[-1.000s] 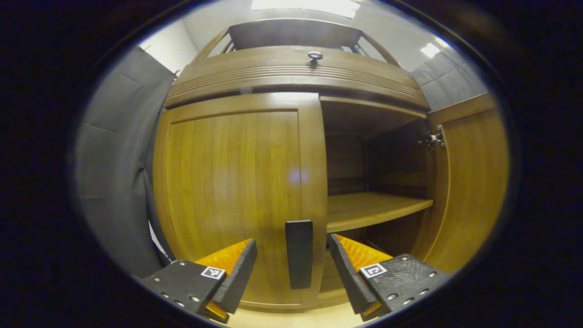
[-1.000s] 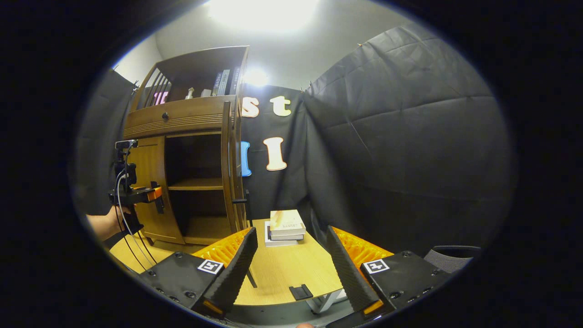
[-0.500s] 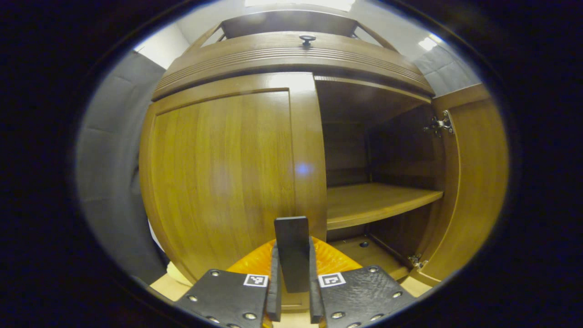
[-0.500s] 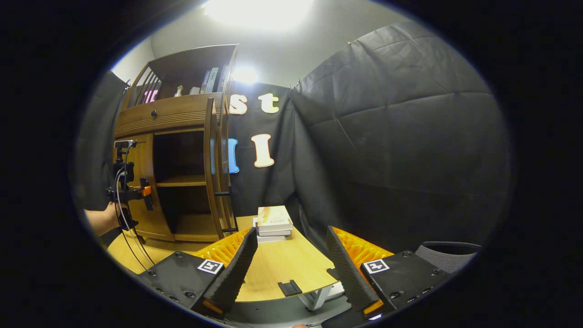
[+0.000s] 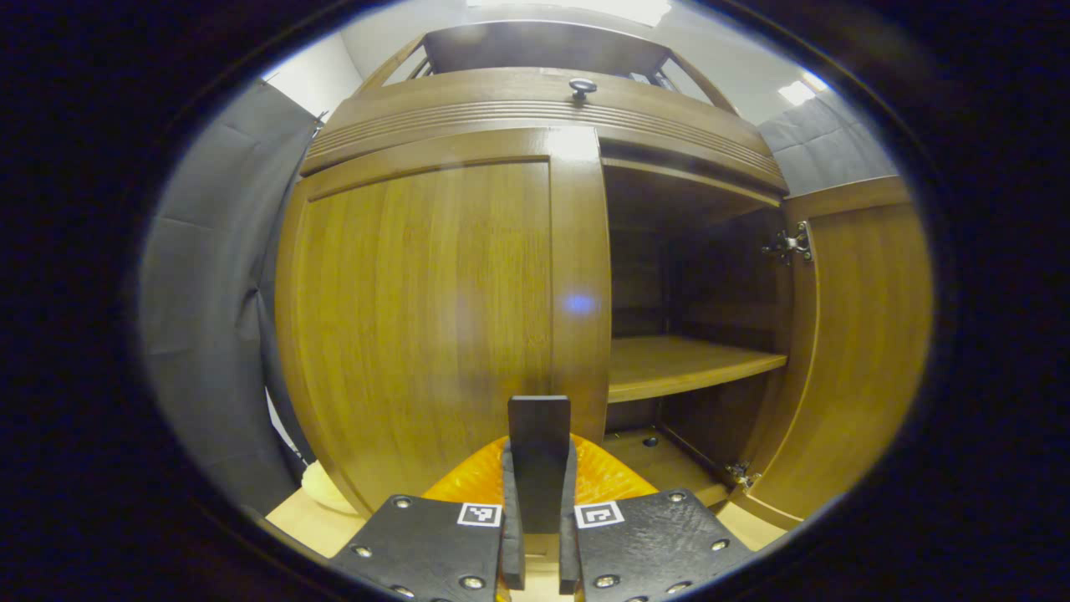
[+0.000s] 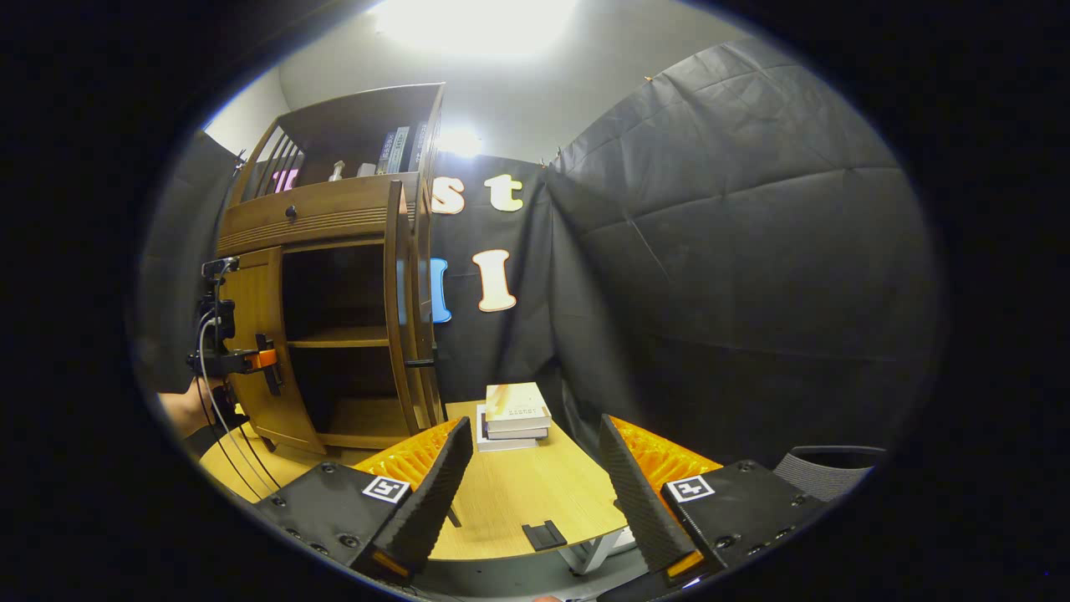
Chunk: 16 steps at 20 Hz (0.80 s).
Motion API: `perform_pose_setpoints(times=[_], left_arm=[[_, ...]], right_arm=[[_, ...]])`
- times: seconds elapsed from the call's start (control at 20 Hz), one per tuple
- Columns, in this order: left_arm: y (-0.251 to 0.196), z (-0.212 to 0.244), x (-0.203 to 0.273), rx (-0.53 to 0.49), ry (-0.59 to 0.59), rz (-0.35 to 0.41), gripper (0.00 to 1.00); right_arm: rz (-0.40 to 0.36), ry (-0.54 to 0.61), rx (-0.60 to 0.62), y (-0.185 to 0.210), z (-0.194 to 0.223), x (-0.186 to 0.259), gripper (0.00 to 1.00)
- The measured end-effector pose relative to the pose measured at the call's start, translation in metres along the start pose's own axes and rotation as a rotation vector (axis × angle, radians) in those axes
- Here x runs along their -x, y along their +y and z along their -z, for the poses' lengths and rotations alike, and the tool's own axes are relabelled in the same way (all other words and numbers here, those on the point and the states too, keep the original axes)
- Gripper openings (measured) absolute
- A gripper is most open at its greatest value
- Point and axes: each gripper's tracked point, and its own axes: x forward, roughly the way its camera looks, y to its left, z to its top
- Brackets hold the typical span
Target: Open the right door of the double-door shoe cabinet with the right hand, and open the left door with the left hand.
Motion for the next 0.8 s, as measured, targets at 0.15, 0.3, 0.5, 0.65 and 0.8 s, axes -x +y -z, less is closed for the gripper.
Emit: perform_pose_setpoints(times=[0.15, 0.3, 0.5, 0.65, 0.8], left_arm=[[0.005, 0.001, 0.023, 0.002, 0.002, 0.004, 0.2], [0.014, 0.001, 0.047, 0.018, 0.005, 0.009, 0.19], [0.026, 0.001, 0.075, 0.014, 0.006, 0.006, 0.19], [0.037, 0.002, 0.095, 0.022, 0.007, 0.0, 0.19], [0.045, 0.001, 0.105, 0.034, 0.013, -0.004, 0.17]], right_arm=[[-0.028, -0.009, -0.014, 0.012, -0.004, -0.008, 0.98], [-0.062, -0.02, -0.006, 0.025, -0.007, -0.013, 0.95], [-0.105, -0.029, 0.003, 0.044, -0.008, -0.02, 0.96], [-0.14, -0.027, 0.008, 0.059, -0.007, -0.022, 0.96], [-0.168, -0.023, 0.002, 0.071, -0.005, -0.024, 0.95]])
